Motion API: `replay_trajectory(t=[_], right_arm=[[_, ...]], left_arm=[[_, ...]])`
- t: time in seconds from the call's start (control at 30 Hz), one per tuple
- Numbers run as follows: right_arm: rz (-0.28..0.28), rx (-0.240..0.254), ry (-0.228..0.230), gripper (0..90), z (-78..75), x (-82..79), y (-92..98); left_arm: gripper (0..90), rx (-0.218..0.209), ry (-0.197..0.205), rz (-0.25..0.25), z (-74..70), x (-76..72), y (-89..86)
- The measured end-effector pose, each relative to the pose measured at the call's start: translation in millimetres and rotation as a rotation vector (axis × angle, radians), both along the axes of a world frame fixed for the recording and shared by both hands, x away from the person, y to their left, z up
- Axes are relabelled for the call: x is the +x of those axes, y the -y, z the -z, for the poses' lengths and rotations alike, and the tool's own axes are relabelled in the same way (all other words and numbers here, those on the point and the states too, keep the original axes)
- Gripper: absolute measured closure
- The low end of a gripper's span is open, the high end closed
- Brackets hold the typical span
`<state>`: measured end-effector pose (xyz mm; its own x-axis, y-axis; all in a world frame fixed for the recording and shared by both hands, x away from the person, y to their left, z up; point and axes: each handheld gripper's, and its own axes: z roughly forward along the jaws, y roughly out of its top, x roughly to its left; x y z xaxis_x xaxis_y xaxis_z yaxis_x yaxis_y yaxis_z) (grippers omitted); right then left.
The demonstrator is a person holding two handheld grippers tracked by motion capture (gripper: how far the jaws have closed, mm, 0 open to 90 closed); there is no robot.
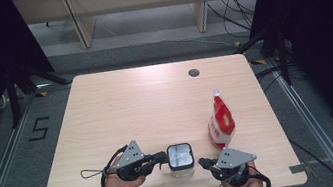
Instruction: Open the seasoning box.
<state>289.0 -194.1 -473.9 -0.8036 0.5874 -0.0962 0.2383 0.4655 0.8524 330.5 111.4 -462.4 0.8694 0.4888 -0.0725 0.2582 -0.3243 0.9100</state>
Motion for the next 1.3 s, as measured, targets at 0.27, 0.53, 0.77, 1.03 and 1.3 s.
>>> replay_trajectory(t=[0.27, 0.53, 0.77, 1.03, 1.3], right_arm=[[-0.013, -0.019, -0.003, 89.5, 0.1, 2.3, -5.8], [-0.015, -0.03, -0.003, 89.8, -1.0, 4.3, -9.3], [-0.029, -0.019, 0.006, 89.8, -3.7, 4.0, -11.1], [-0.028, -0.003, 0.02, 89.8, -10.7, 3.4, -11.8], [-0.033, 0.004, 0.038, 89.8, -17.4, 5.5, -15.6]], left_arm=[[89.1, -0.015, -0.005, 0.004, 1.1, 0.6, -0.1], [89.1, -0.037, -0.012, -0.006, 2.1, 0.4, 0.2], [89.1, -0.04, -0.013, -0.006, 2.7, 0.4, -0.4], [89.1, -0.037, -0.003, 0.007, 3.4, 2.0, -1.8], [76.7, -0.039, -0.022, -0.008, 3.0, 0.8, -3.2]])
